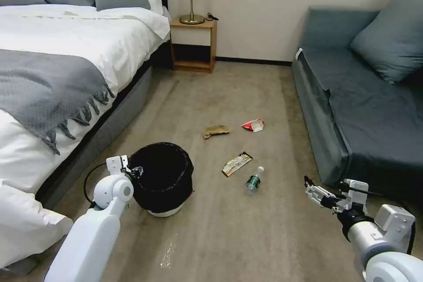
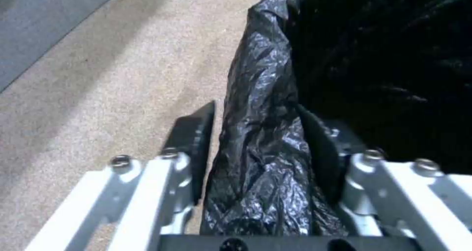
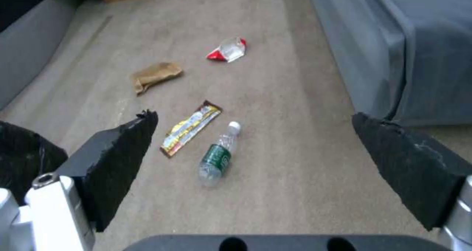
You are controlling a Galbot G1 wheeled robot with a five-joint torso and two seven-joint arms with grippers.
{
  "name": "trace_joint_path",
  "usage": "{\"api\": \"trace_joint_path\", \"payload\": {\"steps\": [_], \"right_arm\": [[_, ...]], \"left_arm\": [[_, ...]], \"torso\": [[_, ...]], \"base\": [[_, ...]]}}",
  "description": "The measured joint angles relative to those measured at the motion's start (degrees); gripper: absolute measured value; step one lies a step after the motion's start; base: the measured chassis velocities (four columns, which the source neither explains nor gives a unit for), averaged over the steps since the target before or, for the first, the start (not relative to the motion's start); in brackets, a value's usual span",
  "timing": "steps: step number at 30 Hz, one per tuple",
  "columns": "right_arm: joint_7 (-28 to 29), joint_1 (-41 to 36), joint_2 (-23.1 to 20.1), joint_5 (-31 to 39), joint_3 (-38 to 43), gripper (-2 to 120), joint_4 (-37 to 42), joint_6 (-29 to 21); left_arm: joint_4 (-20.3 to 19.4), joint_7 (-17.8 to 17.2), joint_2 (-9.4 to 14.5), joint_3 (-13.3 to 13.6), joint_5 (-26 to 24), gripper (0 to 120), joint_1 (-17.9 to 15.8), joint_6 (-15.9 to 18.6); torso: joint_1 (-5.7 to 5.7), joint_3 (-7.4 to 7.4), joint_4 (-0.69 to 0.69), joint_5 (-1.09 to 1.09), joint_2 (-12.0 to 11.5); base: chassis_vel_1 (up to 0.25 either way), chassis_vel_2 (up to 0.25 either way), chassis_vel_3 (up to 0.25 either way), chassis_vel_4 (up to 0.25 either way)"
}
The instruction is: Pick up the trash bin, then pick up the garbage on the floor and place it into the trash bin.
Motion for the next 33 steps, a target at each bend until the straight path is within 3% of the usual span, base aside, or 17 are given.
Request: {"api": "trace_joint_path", "payload": {"steps": [3,8,10,12,19,33], "right_arm": [[0.0,0.1,-0.1,0.2,-0.1,100,0.0,-0.3],[0.0,0.0,-0.2,0.3,-0.2,100,0.0,-0.4],[0.0,0.0,-0.2,0.6,-0.3,100,0.1,-0.4],[0.0,0.0,-0.1,0.8,-0.3,100,0.1,-0.4],[0.0,0.1,0.1,1.0,-0.8,100,0.3,0.1],[-1.0,-0.2,1.6,1.0,-2.1,100,-0.2,2.0]], "left_arm": [[-0.1,0.0,-0.1,-0.2,-0.1,27,0.3,0.0],[-0.5,0.1,-0.1,-0.5,0.1,14,0.8,0.1],[-0.8,2.7,0.0,-0.6,3.5,6,1.3,-0.2],[-1.2,4.2,0.1,-0.9,6.5,6,1.7,-0.7],[-3.3,4.6,0.3,-1.7,10.0,5,2.7,-1.8],[-11.4,5.7,1.3,-4.6,25.8,4,8.1,-7.4]], "torso": [[0.0,0.0,0.0,0.0,0.0],[0.0,0.0,0.0,0.0,0.0],[0.0,0.0,-0.01,-0.02,0.0],[0.0,0.0,0.0,0.01,0.0],[0.0,0.0,0.0,0.0,0.0],[0.0,0.0,0.0,0.0,0.0]], "base": [[0.0,0.0,0.0,0.0],[0.0,0.0,0.0,0.0],[0.0,0.0,0.0,0.0],[0.0,0.0,0.0,0.0],[0.0,0.0,0.0,0.0],[0.0,0.0,0.0,0.0]]}}
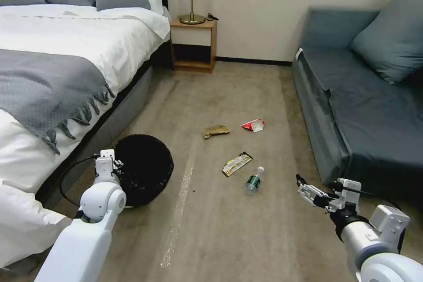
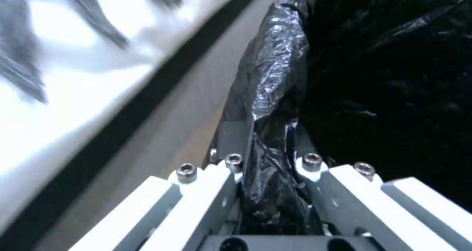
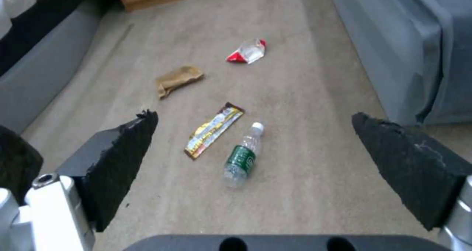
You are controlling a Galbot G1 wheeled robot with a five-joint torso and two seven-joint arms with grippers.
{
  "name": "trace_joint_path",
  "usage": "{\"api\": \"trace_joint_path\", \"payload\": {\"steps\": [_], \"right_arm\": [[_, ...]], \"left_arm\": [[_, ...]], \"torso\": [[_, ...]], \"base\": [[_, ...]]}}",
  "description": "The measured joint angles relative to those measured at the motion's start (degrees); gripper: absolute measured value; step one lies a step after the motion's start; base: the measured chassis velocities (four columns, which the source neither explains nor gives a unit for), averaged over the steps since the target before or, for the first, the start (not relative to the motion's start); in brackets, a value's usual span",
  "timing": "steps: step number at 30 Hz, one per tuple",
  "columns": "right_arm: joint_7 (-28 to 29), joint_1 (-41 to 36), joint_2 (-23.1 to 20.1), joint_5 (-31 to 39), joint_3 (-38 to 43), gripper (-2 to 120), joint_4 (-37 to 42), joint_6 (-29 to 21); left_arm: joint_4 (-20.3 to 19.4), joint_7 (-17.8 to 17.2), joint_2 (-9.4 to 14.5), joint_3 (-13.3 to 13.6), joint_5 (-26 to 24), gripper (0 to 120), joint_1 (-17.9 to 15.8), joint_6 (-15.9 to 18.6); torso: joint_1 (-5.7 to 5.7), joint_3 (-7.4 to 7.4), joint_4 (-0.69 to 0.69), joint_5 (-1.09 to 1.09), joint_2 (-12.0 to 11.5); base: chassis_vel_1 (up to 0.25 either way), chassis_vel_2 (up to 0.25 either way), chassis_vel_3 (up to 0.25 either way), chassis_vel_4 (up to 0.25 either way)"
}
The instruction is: Pick up the trash bin, then pick up the garbage on the floor and place it into the trash bin.
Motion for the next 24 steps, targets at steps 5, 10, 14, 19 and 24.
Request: {"api": "trace_joint_path", "payload": {"steps": [5,10,14,19,24], "right_arm": [[-0.4,0.0,0.3,0.1,0.0,100,-0.8,0.7],[-0.8,0.7,0.6,-0.1,-0.4,100,-2.6,2.7],[-0.8,1.0,0.7,-0.1,-0.6,100,-3.2,3.7],[-0.8,1.2,0.9,-0.2,-0.8,100,-3.6,4.1],[-0.8,1.1,1.1,-0.2,-0.8,100,-4.1,4.5]], "left_arm": [[-3.0,0.3,0.1,-0.3,3.2,4,2.5,-0.9],[-4.1,0.5,-0.4,-0.2,7.7,4,4.8,-3.2],[-4.1,0.5,-0.5,-0.1,8.2,4,5.4,-3.8],[-4.0,0.6,-0.5,0.1,8.5,4,5.7,-4.2],[-3.7,0.8,-0.8,0.4,8.7,4,6.0,-4.6]], "torso": [[0.0,0.0,0.0,0.0,0.0],[0.0,0.0,0.0,0.0,0.0],[0.0,0.0,0.0,0.0,0.0],[0.0,0.0,0.0,0.0,0.0],[0.0,0.0,0.0,0.0,0.0]], "base": [[0.0,0.0,0.0,0.0],[0.0,0.0,0.0,0.0],[0.0,0.0,0.0,0.0],[0.0,0.0,0.0,0.0],[0.0,0.0,0.0,0.0]]}}
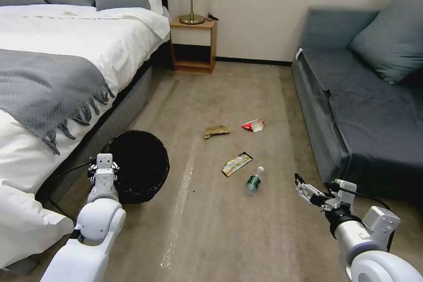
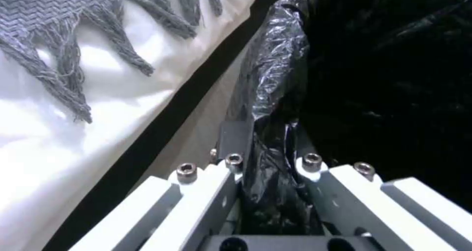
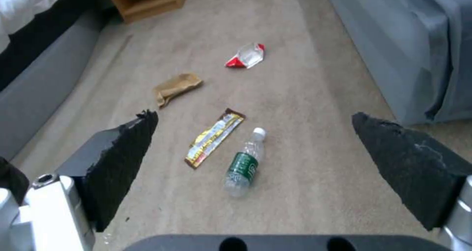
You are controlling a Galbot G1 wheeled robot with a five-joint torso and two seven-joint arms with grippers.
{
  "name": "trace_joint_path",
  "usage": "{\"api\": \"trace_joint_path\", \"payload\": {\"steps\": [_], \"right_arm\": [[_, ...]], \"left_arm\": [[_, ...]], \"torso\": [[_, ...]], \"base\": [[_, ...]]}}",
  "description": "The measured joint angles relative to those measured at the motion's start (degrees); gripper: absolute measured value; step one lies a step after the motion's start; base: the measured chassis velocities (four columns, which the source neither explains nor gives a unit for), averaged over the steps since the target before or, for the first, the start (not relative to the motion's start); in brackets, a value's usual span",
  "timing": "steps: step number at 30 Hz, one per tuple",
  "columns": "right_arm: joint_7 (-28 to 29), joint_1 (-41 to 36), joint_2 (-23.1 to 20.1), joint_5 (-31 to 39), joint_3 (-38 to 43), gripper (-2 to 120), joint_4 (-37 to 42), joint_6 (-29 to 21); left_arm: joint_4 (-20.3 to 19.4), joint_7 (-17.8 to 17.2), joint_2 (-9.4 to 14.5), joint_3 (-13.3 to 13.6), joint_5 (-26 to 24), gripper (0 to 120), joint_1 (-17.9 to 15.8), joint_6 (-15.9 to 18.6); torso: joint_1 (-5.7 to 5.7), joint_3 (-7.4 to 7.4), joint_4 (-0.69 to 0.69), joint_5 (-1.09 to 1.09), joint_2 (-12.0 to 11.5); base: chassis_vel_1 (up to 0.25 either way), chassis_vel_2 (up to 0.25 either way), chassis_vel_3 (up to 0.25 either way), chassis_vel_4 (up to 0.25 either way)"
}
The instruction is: Pick up the trash bin, then pick up the garbage on the floor and place it into the trash bin.
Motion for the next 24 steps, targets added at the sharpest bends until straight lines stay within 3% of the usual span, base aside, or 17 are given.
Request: {"api": "trace_joint_path", "payload": {"steps": [24], "right_arm": [[0.0,-0.4,-0.1,0.0,0.0,100,-0.4,0.2]], "left_arm": [[0.9,0.6,-0.5,0.5,1.0,4,1.0,-1.4]], "torso": [[0.0,0.0,0.0,0.0,0.0]], "base": [[-0.056,0.061,0.06,-0.06]]}}
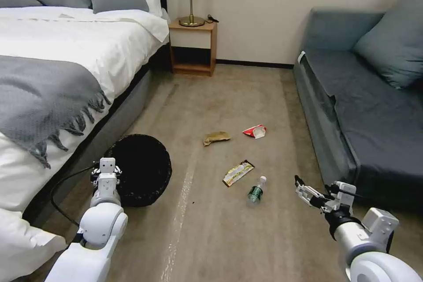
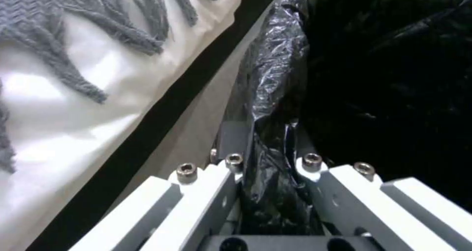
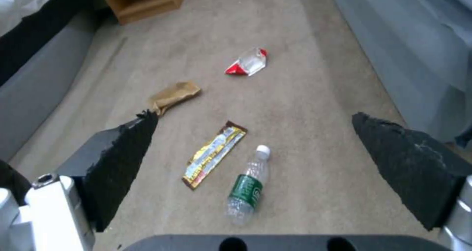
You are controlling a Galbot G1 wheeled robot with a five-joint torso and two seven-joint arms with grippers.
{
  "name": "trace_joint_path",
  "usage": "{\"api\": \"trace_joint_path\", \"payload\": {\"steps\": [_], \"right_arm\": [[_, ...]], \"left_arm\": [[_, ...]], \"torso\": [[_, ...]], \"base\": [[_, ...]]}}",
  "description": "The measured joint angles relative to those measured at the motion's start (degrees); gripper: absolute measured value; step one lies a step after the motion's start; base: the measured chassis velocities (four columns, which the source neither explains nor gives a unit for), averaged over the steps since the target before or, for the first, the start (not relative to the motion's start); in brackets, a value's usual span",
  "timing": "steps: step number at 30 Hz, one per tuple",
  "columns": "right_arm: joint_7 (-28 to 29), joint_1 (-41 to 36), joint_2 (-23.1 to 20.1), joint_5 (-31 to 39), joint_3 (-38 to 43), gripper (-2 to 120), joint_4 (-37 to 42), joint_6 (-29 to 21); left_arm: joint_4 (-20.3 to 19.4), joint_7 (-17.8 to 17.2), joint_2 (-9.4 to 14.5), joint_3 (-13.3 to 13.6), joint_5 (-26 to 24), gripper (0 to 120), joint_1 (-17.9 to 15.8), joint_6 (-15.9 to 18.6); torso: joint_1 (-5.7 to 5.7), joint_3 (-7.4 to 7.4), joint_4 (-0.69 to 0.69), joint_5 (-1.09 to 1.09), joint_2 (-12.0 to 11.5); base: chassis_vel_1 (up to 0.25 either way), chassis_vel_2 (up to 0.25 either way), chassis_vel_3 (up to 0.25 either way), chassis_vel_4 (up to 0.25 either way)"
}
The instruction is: Pick up the trash bin, then pick up the garbage on the floor and place it into the trash bin.
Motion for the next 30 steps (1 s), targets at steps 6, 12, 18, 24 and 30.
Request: {"api": "trace_joint_path", "payload": {"steps": [6,12,18,24,30], "right_arm": [[-0.1,-0.1,-0.1,0.0,0.1,100,-0.2,0.1],[-0.1,0.1,0.0,0.0,0.0,100,-0.6,0.1],[-0.1,0.0,0.2,-0.5,-0.4,100,-1.2,0.2],[-0.2,0.1,0.4,-0.8,-0.8,100,-1.7,0.4],[-0.3,0.4,0.7,-1.1,-1.2,100,-2.2,0.4]], "left_arm": [[0.5,0.7,-0.2,0.3,1.0,4,0.1,-0.6],[1.2,3.3,-0.1,0.5,4.3,4,0.7,-2.6],[1.9,3.3,-0.3,0.6,4.3,4,0.7,-2.7],[2.3,3.3,-0.3,0.5,4.2,4,0.7,-2.9],[2.3,3.2,-0.3,0.3,4.2,4,0.7,-3.0]], "torso": [[0.0,0.0,0.0,0.0,0.0],[0.0,0.0,0.01,0.0,0.0],[0.0,0.0,-0.01,0.0,0.0],[0.0,0.0,-0.01,0.0,0.0],[0.0,0.0,0.0,0.0,0.0]], "base": [[-0.076,0.076,0.069,-0.086],[-0.08,0.105,0.094,-0.098],[-0.082,0.069,0.076,-0.086],[-0.086,0.064,0.079,-0.078],[-0.079,0.1,0.095,-0.11]]}}
